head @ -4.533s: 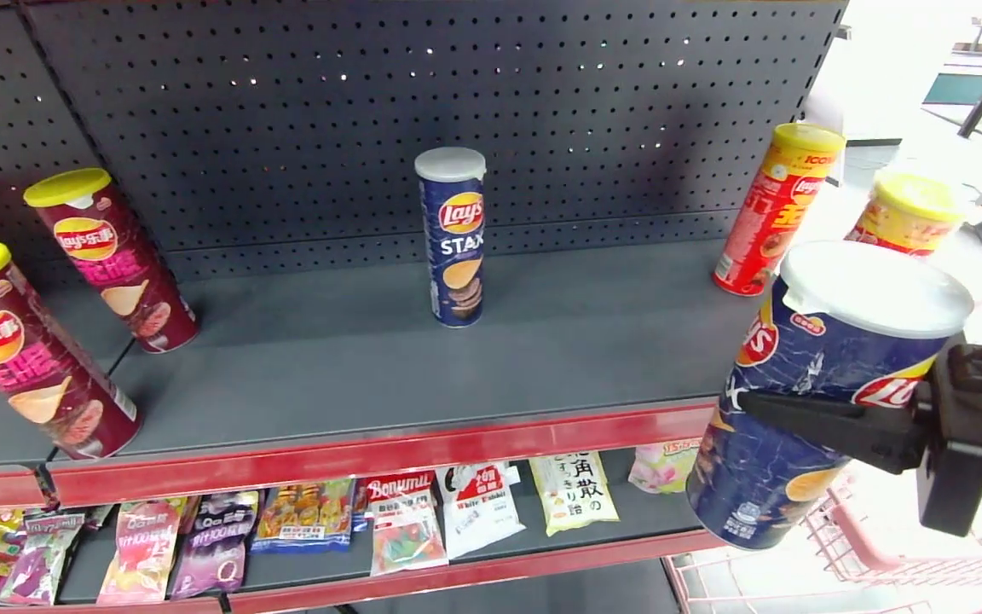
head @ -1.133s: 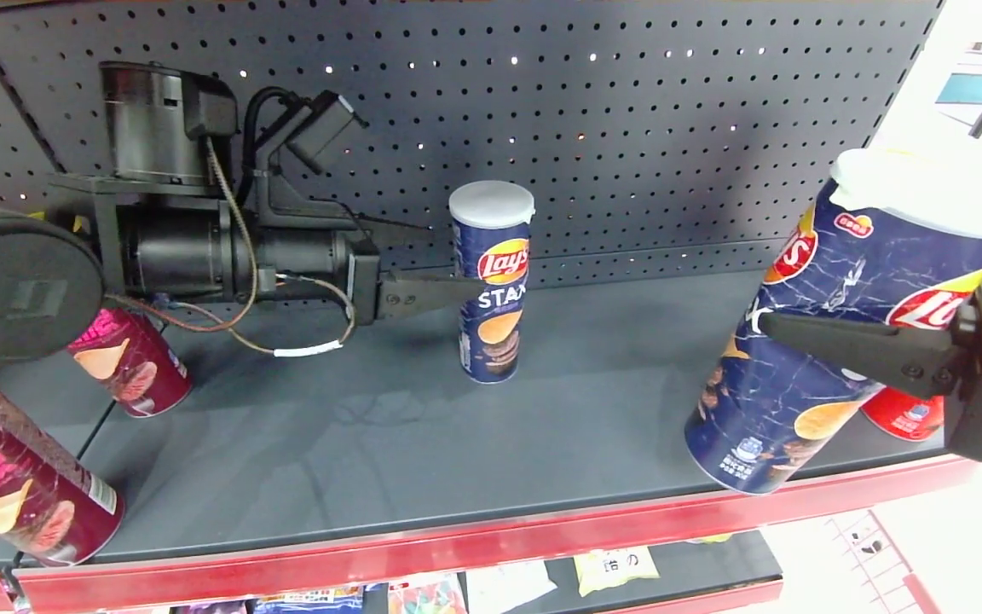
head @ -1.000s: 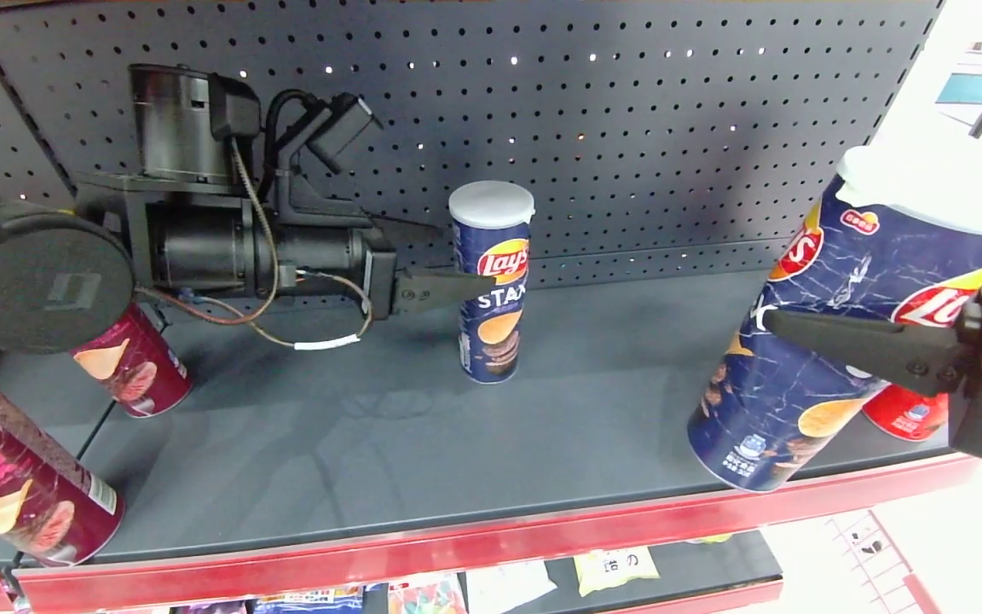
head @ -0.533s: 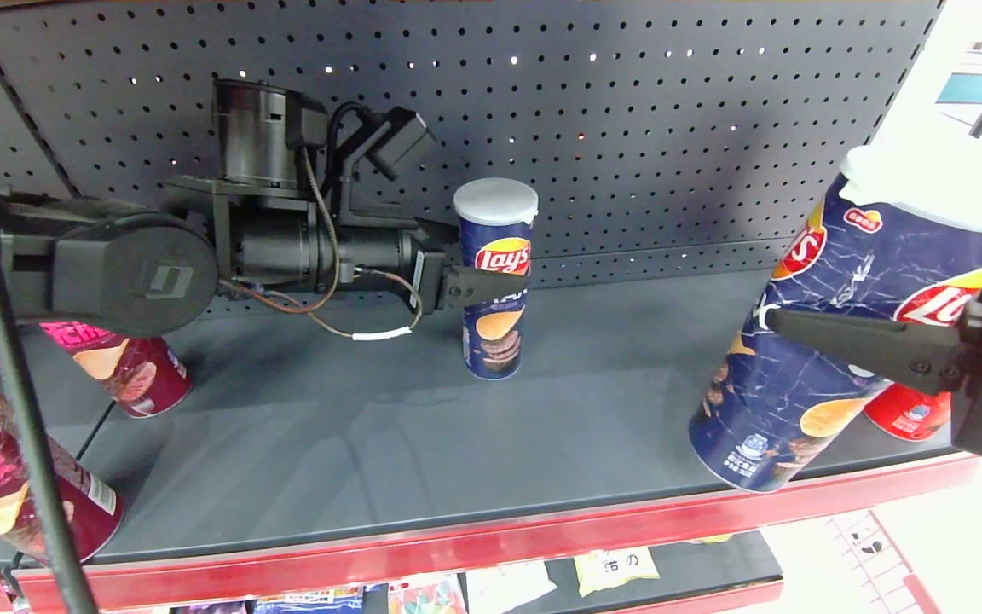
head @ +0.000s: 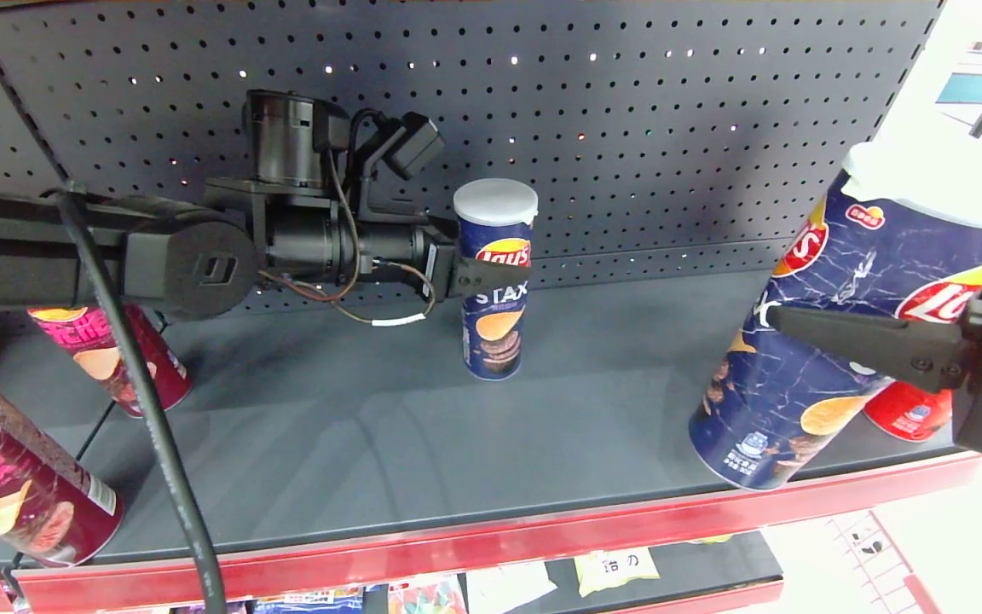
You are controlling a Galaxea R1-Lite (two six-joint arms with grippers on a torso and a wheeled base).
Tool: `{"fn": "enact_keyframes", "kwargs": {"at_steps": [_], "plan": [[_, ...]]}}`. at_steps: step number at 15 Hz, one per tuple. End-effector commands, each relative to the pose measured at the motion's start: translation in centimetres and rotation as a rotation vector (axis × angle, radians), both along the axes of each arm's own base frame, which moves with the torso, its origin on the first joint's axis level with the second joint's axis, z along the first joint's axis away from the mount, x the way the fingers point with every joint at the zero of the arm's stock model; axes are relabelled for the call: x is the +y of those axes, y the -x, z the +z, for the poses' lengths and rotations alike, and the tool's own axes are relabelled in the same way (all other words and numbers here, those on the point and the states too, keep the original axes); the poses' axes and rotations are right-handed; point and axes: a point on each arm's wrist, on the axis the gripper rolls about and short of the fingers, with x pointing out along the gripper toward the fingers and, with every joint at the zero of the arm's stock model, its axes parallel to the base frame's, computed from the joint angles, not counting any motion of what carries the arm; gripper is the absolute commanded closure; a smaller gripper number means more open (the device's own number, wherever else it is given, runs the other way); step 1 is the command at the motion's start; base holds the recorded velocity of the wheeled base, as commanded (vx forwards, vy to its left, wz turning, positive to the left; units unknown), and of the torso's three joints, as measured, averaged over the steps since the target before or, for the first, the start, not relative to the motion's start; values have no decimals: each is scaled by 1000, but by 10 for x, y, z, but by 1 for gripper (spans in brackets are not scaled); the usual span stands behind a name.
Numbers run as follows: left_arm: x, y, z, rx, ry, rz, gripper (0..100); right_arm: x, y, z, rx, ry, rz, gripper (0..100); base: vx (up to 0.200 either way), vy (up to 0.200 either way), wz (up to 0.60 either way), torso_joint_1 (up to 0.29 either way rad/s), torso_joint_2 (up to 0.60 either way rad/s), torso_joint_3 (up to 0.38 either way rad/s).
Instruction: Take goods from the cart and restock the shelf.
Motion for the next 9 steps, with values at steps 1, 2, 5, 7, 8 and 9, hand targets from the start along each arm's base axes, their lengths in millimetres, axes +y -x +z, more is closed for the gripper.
{"fn": "enact_keyframes", "kwargs": {"at_steps": [1,2,5,7,8,9], "plan": [[0,-4,-1,0,5,-10,0,0,0,0,0,0,1,100,0,0,0,0,0,0],[-1,-7,-1,-1,13,-29,0,0,0,0,0,0,1,100,0,0,0,0,0,0],[-2,-19,-1,-7,35,-79,0,-1,1,0,-3,-1,-2,100,0,0,0,0,0,0],[-6,-25,-3,-9,41,-103,0,-1,2,1,-7,-4,-2,100,0,0,0,0,0,0],[-9,-28,-5,-18,39,-109,0,-1,2,1,-8,-4,-3,100,0,0,0,0,0,0],[-11,-32,-9,-29,31,-118,0,-1,2,1,-8,-4,-3,100,0,0,0,0,0,0]]}}
